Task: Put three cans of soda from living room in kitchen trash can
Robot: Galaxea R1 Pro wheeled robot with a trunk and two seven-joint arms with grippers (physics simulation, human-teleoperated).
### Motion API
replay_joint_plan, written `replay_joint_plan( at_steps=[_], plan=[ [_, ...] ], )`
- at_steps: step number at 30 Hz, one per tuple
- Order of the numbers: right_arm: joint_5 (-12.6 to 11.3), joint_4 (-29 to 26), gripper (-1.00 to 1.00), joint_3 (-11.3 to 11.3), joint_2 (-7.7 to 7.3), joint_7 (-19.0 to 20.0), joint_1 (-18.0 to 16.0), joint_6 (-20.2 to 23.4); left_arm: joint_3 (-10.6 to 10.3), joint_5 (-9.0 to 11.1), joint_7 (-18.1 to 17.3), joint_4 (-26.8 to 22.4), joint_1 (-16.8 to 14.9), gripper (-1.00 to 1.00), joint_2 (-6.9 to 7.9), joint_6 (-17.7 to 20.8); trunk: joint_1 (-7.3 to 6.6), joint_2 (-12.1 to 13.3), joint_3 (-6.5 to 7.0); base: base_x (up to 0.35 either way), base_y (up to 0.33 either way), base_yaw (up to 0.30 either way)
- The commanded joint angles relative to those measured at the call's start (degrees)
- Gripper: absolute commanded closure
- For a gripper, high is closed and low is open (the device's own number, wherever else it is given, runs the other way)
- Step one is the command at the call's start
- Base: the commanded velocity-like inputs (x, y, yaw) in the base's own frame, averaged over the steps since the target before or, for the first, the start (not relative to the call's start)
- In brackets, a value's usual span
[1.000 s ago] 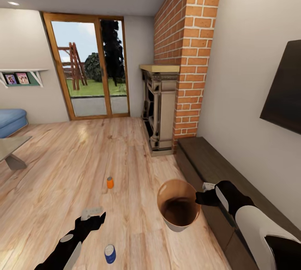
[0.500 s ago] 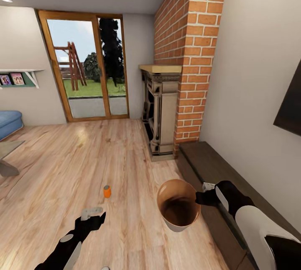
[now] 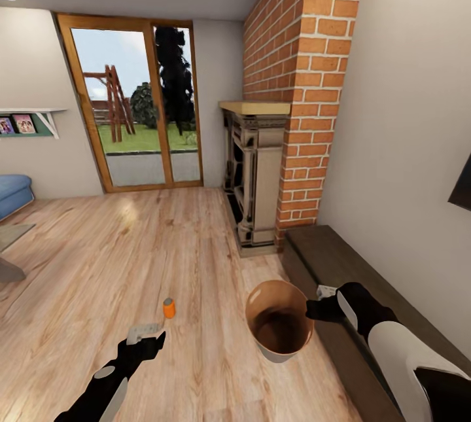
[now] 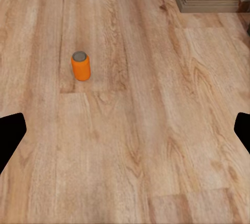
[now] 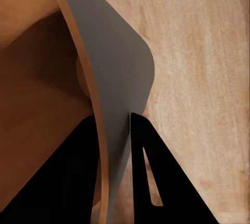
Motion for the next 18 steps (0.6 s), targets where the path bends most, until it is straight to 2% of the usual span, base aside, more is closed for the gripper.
replay_joint_plan(
  at_steps=[1, 5, 10, 18],
  plan=[
    [-1.5, 0.0, 1.00, -0.3, 0.01, 0.3, 0.0, 0.2, 0.0, 0.0, 0.0, 0.0, 0.0, -1.00, 0.00, 0.0, 0.00, 0.0, 0.01, 0.013, 0.024, 0.000],
    [-1.5, 0.0, 1.00, -0.3, 0.10, 0.3, 0.0, 0.2, 0.0, 0.1, 0.0, 0.0, 0.0, -1.00, -0.01, -0.1, 0.00, 0.0, 0.01, 0.004, 0.007, 0.000],
    [-1.4, 0.0, 1.00, -0.2, 0.98, 0.3, 0.0, 0.2, 0.1, 0.1, 0.3, 0.0, 0.0, -1.00, -0.01, 0.0, 0.00, 0.0, 0.01, 0.001, 0.001, 0.000],
    [-1.1, 0.0, 1.00, -0.2, 1.37, 0.3, 0.0, 0.3, 0.2, 0.2, 0.4, -0.2, 0.0, -1.00, -0.01, 0.1, 1.75, -3.2, -1.43, 0.000, 0.000, 0.000]
  ],
)
